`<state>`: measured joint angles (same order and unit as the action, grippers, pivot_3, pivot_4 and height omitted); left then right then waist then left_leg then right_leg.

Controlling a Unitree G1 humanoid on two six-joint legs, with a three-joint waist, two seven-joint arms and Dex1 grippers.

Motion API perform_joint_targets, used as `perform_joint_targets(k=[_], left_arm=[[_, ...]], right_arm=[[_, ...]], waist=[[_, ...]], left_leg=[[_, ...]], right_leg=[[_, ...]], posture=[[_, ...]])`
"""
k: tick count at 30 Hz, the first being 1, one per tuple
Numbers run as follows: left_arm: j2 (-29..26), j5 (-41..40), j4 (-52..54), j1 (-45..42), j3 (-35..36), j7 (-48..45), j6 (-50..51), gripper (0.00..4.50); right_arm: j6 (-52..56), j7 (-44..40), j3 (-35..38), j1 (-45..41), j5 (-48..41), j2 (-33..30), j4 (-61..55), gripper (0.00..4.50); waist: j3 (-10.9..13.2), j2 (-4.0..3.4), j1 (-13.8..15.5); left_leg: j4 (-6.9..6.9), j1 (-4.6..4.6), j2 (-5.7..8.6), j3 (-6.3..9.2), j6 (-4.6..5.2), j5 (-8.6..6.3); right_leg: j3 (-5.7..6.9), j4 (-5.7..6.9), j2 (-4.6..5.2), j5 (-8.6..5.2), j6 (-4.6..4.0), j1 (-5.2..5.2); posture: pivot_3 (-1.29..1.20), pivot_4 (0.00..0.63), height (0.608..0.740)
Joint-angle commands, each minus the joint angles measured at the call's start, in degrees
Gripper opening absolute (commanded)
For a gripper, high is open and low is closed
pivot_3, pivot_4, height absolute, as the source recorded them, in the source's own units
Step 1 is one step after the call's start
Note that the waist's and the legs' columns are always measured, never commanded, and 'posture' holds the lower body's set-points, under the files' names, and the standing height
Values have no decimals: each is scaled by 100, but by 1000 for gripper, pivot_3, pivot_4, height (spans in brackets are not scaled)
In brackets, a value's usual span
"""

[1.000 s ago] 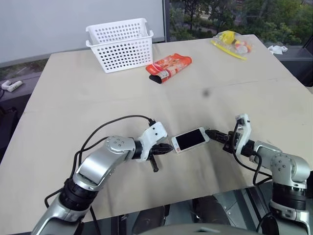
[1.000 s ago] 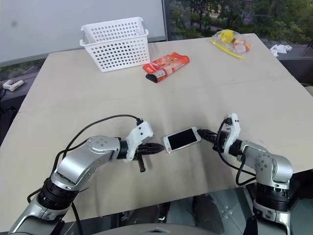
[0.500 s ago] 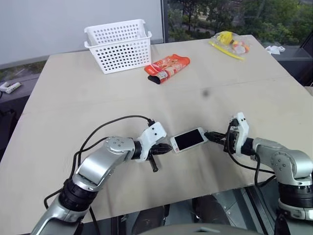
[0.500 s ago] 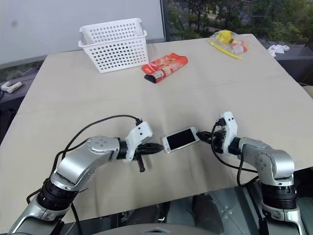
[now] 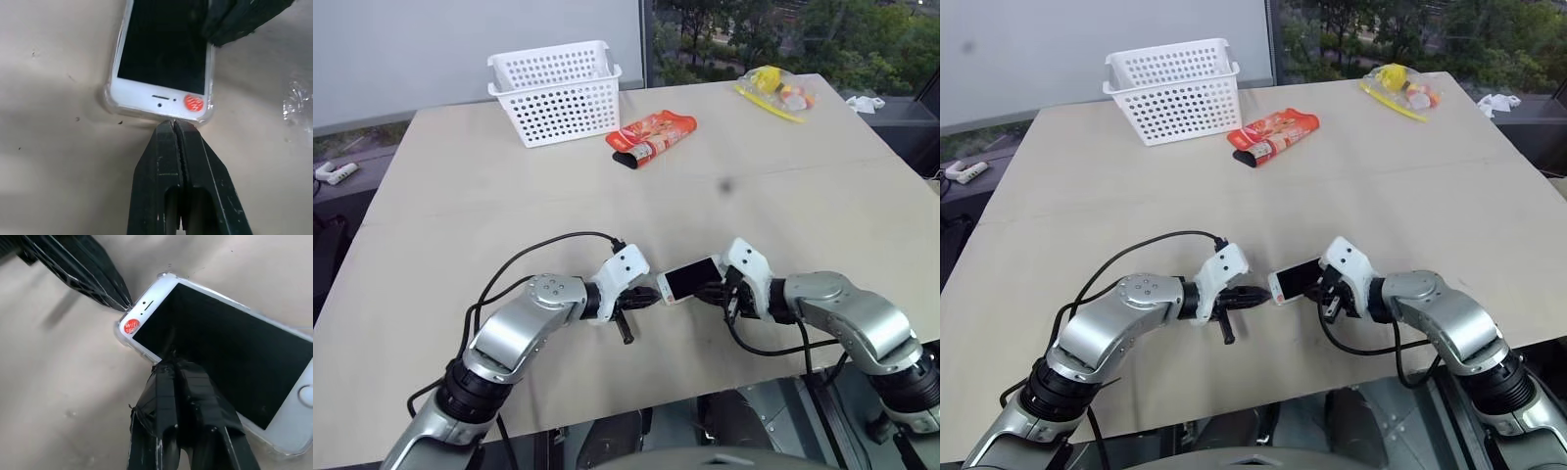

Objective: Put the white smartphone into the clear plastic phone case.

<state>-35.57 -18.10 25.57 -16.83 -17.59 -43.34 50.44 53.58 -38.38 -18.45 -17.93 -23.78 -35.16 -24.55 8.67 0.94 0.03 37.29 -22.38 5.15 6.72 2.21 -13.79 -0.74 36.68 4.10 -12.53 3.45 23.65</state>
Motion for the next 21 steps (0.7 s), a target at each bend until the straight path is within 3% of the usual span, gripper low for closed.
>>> perform_joint_targets(k=[1,8,15,21], left_arm=[[-85,-49,131,-40,193,-101,-258,0],[-231,-536,47,132,890,-701,-990,0],[399,-97,-638,164,230,-483,-1487,0],[322,557,-1320,304,-283,-475,-1976,0]], right_arm=[[-31,68,-83,170,232,-25,416,32],[-492,-350,597,400,-246,19,249,32],[-1537,-1003,1214,567,-445,-35,299,32],[-2727,-1280,1371,561,-51,0,923,32]], waist=[[0,0,3],[5,-6,32],[16,-11,81],[17,-17,71]], left_leg=[[0,1,0,-1,0,0],[-4,-6,-4,-1,0,0],[-4,-21,0,0,1,0],[-8,-22,-6,-1,1,0]], right_leg=[[-1,1,-1,0,0,0],[-2,1,-3,11,-21,5],[0,-13,-1,12,-20,8],[1,-11,-6,12,-21,15]], posture=[[0,150,740],[0,150,740],[0,150,740],[0,150,740]])
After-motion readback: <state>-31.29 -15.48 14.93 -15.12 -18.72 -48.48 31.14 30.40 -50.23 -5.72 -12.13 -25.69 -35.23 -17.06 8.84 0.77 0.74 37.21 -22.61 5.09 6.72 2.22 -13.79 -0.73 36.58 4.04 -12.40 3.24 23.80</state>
